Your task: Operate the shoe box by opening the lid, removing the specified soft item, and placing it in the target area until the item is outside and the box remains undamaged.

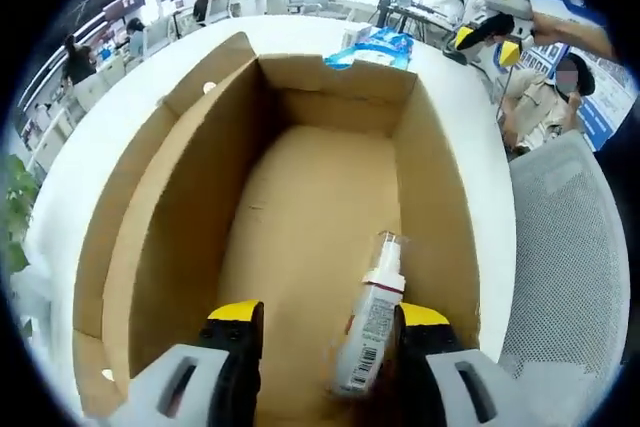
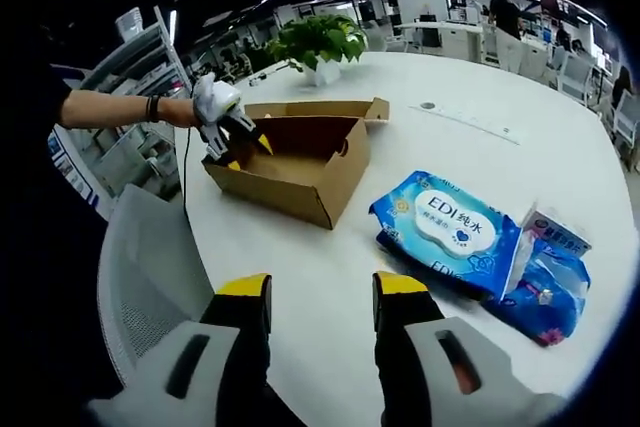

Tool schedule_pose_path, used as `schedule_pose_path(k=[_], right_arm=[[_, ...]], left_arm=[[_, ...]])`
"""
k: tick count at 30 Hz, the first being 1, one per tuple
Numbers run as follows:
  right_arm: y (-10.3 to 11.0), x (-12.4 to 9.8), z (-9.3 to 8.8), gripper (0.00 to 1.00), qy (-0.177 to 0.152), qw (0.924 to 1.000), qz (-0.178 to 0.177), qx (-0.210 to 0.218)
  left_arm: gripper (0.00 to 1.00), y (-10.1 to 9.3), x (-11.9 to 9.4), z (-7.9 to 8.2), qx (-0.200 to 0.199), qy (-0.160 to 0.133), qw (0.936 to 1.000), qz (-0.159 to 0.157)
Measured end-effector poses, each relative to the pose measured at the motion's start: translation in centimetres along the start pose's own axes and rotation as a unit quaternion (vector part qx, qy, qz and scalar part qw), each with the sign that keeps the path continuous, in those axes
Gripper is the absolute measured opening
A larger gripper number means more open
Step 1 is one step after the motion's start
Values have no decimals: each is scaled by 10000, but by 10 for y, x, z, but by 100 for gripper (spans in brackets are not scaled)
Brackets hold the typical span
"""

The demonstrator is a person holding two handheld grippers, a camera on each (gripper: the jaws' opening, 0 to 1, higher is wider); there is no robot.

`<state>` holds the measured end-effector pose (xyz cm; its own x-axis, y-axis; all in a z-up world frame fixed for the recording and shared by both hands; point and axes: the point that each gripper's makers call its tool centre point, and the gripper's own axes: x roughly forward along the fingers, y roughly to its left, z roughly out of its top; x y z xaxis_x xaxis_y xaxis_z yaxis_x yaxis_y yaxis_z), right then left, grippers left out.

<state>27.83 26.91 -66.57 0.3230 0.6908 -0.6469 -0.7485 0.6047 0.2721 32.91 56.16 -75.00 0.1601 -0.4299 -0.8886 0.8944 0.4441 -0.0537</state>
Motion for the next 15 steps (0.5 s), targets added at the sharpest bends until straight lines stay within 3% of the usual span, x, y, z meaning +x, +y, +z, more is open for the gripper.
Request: schedule_pose_path(k=[3, 8, 10, 15], right_arm=[[1, 0, -3, 38, 25, 10000, -1, 9], [2, 1, -4, 37, -5, 10000, 9, 58], [4, 2, -5, 37, 1, 10000, 11, 65], [8, 3, -5, 37, -19, 10000, 31, 76]], left_arm=[[50, 1, -4, -4, 131, 76, 9999, 52], [48, -12, 0, -6, 311, 124, 9993, -154], [42, -16, 4, -10, 476, 294, 9983, -190], [30, -22, 16, -5, 640, 316, 9972, -230]])
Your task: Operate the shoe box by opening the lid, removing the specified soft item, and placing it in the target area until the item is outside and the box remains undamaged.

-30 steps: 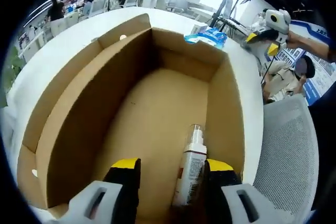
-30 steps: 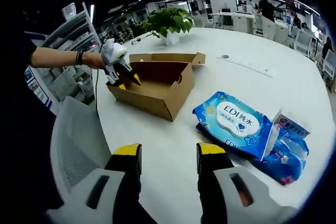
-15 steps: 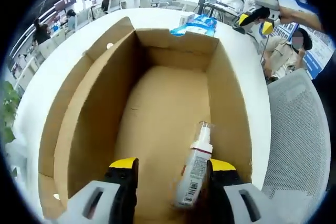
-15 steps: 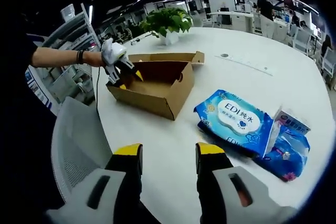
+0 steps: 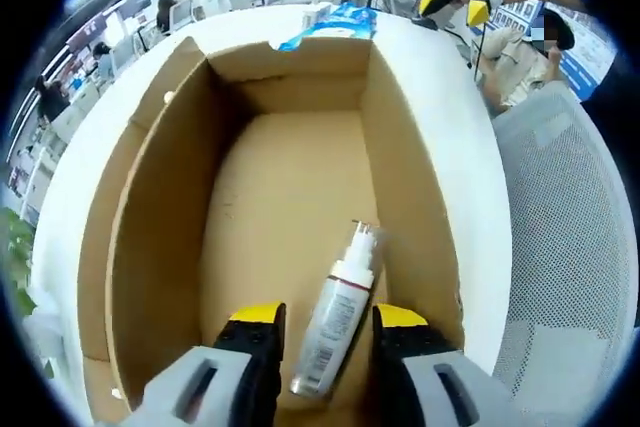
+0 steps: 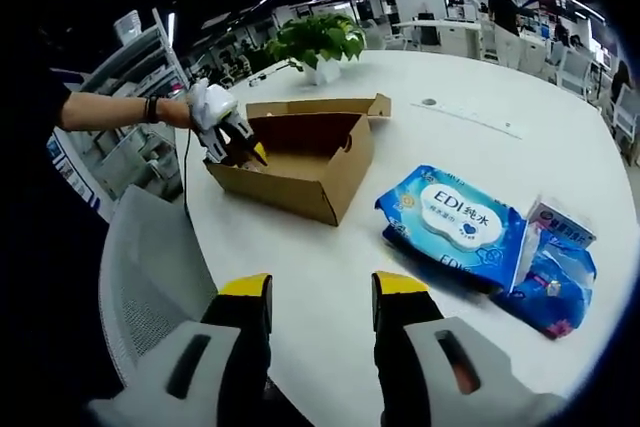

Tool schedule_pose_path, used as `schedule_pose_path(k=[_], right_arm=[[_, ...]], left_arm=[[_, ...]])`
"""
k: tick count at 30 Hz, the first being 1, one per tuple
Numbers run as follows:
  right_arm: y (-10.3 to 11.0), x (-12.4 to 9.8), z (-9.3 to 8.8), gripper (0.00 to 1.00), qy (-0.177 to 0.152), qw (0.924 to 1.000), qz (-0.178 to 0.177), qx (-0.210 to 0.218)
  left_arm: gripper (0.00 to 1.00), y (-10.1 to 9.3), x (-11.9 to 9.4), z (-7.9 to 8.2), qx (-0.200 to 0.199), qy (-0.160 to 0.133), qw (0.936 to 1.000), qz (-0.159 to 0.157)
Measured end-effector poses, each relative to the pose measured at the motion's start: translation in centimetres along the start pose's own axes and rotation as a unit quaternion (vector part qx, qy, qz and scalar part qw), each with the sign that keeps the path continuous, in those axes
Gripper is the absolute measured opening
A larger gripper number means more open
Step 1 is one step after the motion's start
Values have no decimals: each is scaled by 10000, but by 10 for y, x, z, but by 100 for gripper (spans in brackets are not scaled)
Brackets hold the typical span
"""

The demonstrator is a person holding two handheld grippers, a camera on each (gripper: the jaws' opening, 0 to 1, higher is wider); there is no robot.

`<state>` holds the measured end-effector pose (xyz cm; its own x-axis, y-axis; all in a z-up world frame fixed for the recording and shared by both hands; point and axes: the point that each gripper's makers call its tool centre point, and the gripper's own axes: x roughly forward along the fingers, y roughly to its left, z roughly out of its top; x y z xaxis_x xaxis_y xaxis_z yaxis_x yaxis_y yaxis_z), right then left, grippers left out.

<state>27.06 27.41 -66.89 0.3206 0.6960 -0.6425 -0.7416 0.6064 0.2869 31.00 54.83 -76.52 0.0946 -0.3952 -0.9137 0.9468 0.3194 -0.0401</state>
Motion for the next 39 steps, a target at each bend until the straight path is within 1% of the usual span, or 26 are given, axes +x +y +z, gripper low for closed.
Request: schedule_pose_path(k=[1, 2, 4, 5, 8, 12, 16, 19, 27, 31, 36, 39], right_arm=[[1, 0, 0, 37, -10, 10000, 5, -1], [3, -1, 0, 37, -14, 10000, 3, -16], [4, -2, 0, 37, -14, 10000, 1, -32], [5, -3, 0, 37, -19, 10000, 7, -35], [4, -5, -1, 36, -36, 10000, -7, -9], [4, -6, -2, 36, -54, 10000, -17, 23], [6, -4, 0, 36, -48, 10000, 3, -20], [7, -3, 4, 36, -96, 9999, 21, -24], [14, 4, 12, 36, -120, 9998, 113, -128], [18, 8, 15, 36, -126, 9996, 165, -174], [20, 12, 25, 36, -164, 9993, 214, -262], [23, 14, 35, 36, -237, 9989, 244, -308]], left_arm=[[28, 0, 3, 0, -11, 17, 10000, -4], [24, -1, 5, -2, -75, 63, 9999, -43], [20, -4, 5, -2, -76, 86, 9999, -46], [20, -5, 4, -1, -70, 76, 9999, -67], [19, -3, 3, -1, -234, 76, 9997, -53], [19, -2, -3, 1, -476, -75, 9988, -37], [19, -2, -10, 3, -556, -189, 9983, -7], [19, 0, -14, 2, -661, -264, 9975, 22], [19, 3, -28, 7, -700, -425, 9966, 125], [19, 6, -37, 14, -681, -550, 9960, 186], [19, 9, -53, 35, -609, -821, 9944, 272], [19, 7, -59, 46, -504, -934, 9939, 313]])
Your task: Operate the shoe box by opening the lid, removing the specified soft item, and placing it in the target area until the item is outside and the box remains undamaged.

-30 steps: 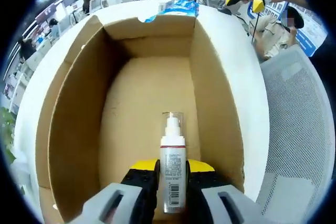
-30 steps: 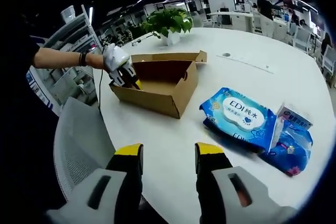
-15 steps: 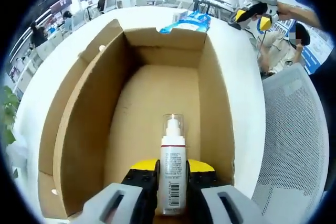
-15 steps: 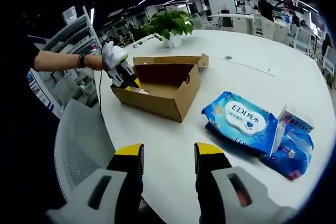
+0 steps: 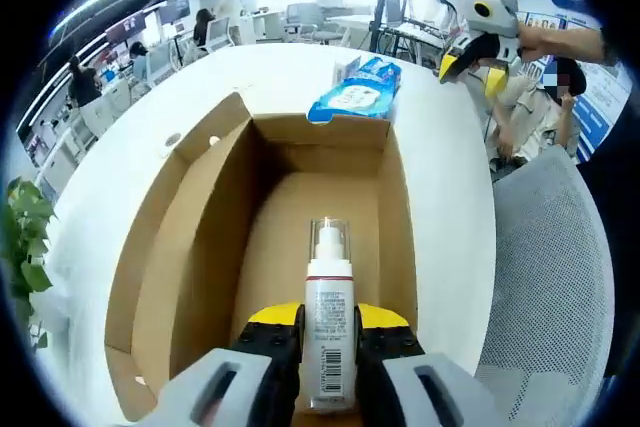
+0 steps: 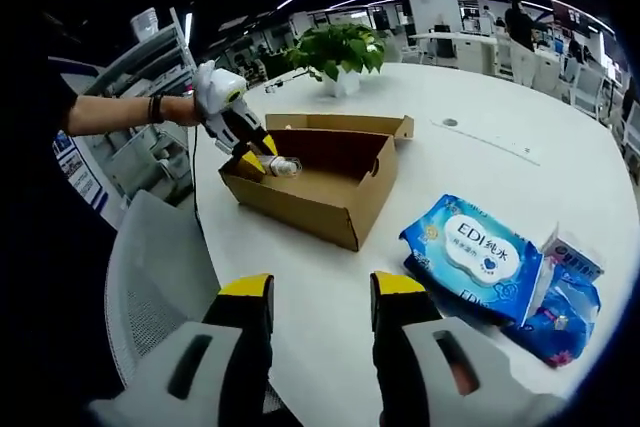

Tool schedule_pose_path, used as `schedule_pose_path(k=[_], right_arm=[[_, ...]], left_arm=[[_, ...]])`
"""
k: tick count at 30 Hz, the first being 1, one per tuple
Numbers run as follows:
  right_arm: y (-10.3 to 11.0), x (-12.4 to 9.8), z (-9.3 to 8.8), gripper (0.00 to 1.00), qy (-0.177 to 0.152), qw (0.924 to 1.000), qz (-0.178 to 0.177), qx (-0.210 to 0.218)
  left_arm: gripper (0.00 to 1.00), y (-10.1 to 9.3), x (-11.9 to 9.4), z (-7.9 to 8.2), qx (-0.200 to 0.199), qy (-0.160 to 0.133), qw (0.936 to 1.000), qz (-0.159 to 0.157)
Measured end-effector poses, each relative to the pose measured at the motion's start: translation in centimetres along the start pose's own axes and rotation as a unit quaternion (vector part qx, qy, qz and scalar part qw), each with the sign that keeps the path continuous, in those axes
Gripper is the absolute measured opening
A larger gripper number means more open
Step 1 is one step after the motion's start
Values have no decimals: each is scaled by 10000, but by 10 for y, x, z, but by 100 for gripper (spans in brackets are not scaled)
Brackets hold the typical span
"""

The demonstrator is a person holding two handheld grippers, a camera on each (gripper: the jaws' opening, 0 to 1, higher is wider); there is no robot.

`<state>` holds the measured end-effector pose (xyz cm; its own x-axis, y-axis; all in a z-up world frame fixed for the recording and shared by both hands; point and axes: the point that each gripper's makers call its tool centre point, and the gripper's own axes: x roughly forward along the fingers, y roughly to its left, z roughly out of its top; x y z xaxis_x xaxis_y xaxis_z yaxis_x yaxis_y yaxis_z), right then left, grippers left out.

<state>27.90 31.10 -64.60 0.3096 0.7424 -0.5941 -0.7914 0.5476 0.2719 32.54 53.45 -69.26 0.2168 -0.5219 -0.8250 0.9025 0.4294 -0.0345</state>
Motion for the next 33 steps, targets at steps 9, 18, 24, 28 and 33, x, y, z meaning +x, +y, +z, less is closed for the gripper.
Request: schedule_pose_path(k=[9, 18, 24, 28, 33], right_arm=[[8, 12, 26, 36, -115, 9996, 149, -230], [24, 22, 43, 37, -228, 9981, 373, -433], [31, 23, 50, 37, -295, 9971, 474, -522], [34, 23, 53, 37, -330, 9965, 531, -558], [44, 21, 58, 37, -388, 9947, 677, -669]], left_arm=[[19, -25, -12, 45, 510, -440, 9975, -205], [19, -60, -17, 87, 893, -780, 9911, -602], [19, -79, -18, 105, 1112, -918, 9862, -813], [19, -89, -18, 114, 1276, -957, 9828, -936], [19, -102, -19, 123, 1448, -988, 9784, -1096]])
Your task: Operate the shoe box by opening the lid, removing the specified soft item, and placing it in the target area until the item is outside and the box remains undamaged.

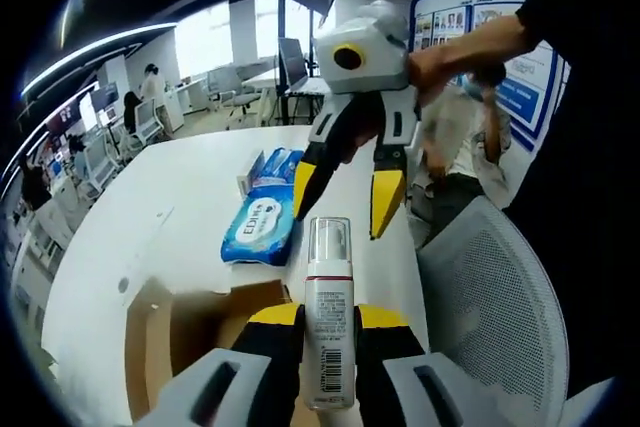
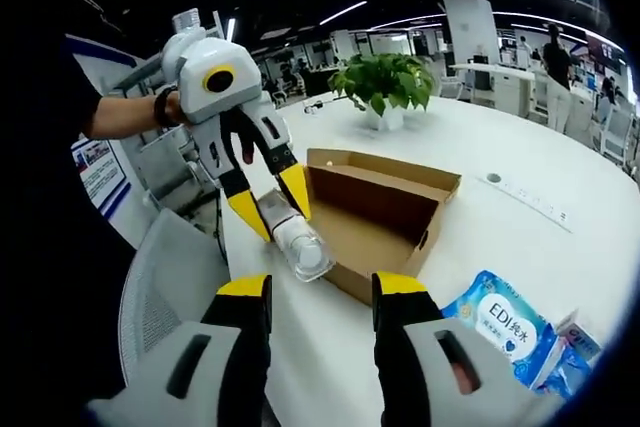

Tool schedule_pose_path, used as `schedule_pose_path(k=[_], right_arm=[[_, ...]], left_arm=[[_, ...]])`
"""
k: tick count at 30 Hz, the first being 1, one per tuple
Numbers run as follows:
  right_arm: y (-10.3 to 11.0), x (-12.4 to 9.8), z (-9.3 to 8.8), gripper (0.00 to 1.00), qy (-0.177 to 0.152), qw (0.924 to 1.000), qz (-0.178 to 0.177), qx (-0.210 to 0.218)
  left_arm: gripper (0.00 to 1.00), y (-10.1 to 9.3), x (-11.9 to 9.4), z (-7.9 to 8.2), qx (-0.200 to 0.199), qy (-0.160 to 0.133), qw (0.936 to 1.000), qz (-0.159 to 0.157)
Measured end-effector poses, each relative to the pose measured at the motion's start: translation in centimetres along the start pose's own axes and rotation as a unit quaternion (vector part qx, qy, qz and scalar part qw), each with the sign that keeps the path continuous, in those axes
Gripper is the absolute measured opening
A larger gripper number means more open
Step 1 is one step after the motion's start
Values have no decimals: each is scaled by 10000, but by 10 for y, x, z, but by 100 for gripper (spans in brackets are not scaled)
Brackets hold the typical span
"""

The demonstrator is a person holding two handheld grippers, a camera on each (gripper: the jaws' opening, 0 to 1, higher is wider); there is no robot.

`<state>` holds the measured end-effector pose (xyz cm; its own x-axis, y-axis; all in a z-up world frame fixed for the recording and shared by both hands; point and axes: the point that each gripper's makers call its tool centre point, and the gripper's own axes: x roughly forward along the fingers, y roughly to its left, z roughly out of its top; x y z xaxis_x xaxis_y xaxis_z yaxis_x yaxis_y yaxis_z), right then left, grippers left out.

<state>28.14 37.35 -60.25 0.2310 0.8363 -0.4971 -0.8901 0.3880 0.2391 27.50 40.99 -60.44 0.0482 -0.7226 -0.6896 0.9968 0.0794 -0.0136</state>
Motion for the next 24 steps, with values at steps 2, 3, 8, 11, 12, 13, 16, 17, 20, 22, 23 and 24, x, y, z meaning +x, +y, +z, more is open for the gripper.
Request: schedule_pose_path(k=[2, 3, 8, 11, 12, 13, 16, 17, 20, 22, 23, 24], right_arm=[[4, 0, 3, 37, -18, 10000, 59, -53], [6, 0, 4, 37, -25, 9999, 94, -88], [20, 1, 10, 31, -77, 9988, 345, -335], [27, 0, 12, 28, -101, 9977, 445, -511], [29, 0, 12, 28, -102, 9972, 485, -551], [31, 1, 11, 27, -77, 9967, 531, -607], [35, 3, 10, 24, -48, 9955, 604, -727], [37, 3, 9, 23, -37, 9950, 618, -788], [43, 2, 7, 20, 13, 9934, 734, -885], [48, 2, 5, 19, 38, 9925, 763, -959], [50, 1, 4, 19, 46, 9919, 786, -993], [52, 1, 4, 19, 55, 9913, 819, -1033]], left_arm=[[19, -4, 1, 4, 55, -25, 10000, -78], [19, -6, 2, 7, 90, -37, 9999, -123], [19, -13, 4, 16, 203, -104, 9992, -323], [19, -17, 5, 18, 248, -105, 9987, -443], [19, -18, 5, 18, 239, -110, 9983, -517], [19, -19, 5, 18, 227, -121, 9982, -550], [19, -22, 5, 22, 186, -202, 9974, -670], [19, -25, 5, 23, 212, -196, 9969, -730], [19, -30, 5, 22, 266, -175, 9959, -846], [19, -34, 4, 22, 259, -180, 9952, -927], [19, -37, 4, 22, 238, -193, 9945, -1004], [19, -38, 4, 21, 229, -200, 9939, -1058]])
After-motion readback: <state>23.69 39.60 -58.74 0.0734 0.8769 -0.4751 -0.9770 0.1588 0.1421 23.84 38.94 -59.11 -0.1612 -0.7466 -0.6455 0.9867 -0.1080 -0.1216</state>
